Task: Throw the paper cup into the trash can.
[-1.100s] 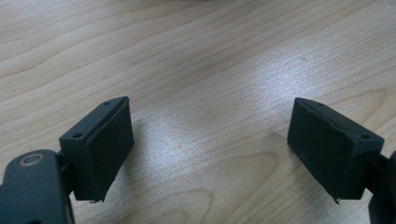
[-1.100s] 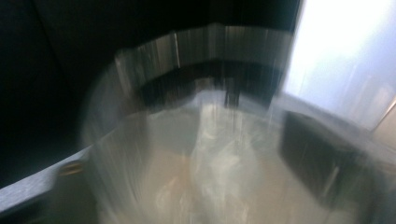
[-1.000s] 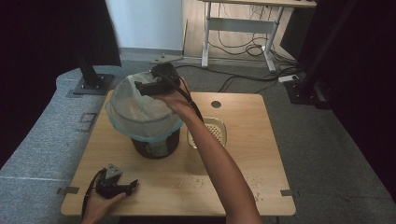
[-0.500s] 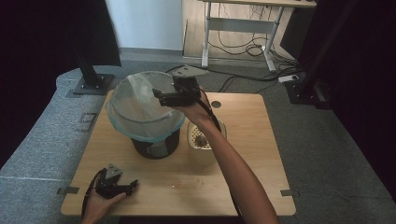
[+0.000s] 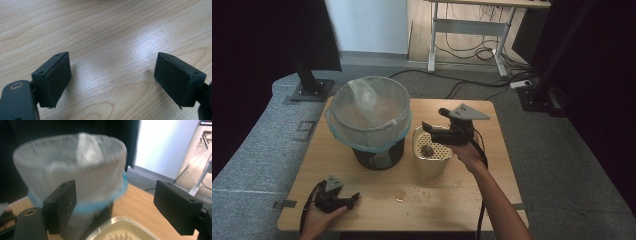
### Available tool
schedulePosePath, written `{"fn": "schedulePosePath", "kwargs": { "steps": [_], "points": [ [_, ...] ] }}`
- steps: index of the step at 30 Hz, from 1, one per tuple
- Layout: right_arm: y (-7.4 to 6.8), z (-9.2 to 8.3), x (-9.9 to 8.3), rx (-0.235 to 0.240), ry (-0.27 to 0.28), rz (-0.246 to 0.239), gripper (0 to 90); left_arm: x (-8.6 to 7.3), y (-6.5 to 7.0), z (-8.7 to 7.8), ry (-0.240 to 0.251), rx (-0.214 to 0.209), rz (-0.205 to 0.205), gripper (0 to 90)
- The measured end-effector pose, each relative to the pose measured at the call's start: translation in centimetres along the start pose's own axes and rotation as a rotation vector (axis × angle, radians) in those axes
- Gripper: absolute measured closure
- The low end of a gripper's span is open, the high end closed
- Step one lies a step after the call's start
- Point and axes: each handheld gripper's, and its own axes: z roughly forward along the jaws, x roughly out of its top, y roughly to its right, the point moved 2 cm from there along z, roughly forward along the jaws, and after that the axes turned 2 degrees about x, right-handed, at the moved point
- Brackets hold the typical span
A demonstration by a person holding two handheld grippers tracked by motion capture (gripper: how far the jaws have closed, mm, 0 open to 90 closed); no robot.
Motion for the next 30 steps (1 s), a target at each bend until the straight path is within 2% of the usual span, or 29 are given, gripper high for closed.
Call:
{"fn": "schedulePosePath", "kwargs": {
  "steps": [4, 5, 9, 10, 11, 14, 15, 16, 18, 20, 30],
  "points": [
    [0.8, -1.7, -2.5, -0.017, -0.024, 0.014, 19.1, 0.0, 0.0, 0.0, 0.0, 0.001, -0.001, 13.5],
    [1.4, -3.0, -4.7, -0.027, -0.029, 0.04, 19.2, 0.0, 0.0, 0.0, 0.0, 0.001, 0.0, 13.4],
    [2.0, -4.8, -8.6, -0.051, -0.04, 0.08, 19.5, 0.1, 0.0, 0.1, -0.001, 0.001, 0.0, 12.9],
    [2.2, -5.1, -9.6, -0.06, -0.046, 0.089, 19.7, 0.1, 0.0, 0.1, -0.003, 0.001, 0.0, 12.7],
    [2.2, -5.1, -9.6, -0.06, -0.046, 0.089, 19.7, 0.1, 0.0, 0.1, -0.003, 0.001, 0.0, 12.6],
    [2.5, -6.2, -13.1, -0.081, -0.069, 0.117, 20.1, 0.2, 0.0, 0.2, -0.004, 0.003, -0.003, 12.1],
    [2.5, -6.2, -13.1, -0.081, -0.069, 0.117, 20.1, 0.2, 0.0, 0.2, -0.004, 0.003, -0.003, 11.8],
    [2.5, -6.4, -14.9, -0.088, -0.085, 0.129, 20.4, 0.3, 0.0, 0.3, -0.005, 0.003, -0.004, 11.6],
    [2.6, -6.4, -15.5, -0.091, -0.095, 0.13, 20.4, 0.3, 0.0, 0.3, -0.005, 0.003, -0.005, 11.4],
    [2.8, -6.3, -17.3, -0.101, -0.121, 0.147, 20.9, 0.4, 0.0, 0.5, -0.008, 0.003, -0.003, 10.4],
    [3.1, -5.4, -19.1, -0.126, -0.159, 0.159, 21.0, 0.7, 0.0, 0.7, -0.012, 0.003, -0.002, 8.2]
  ]
}}
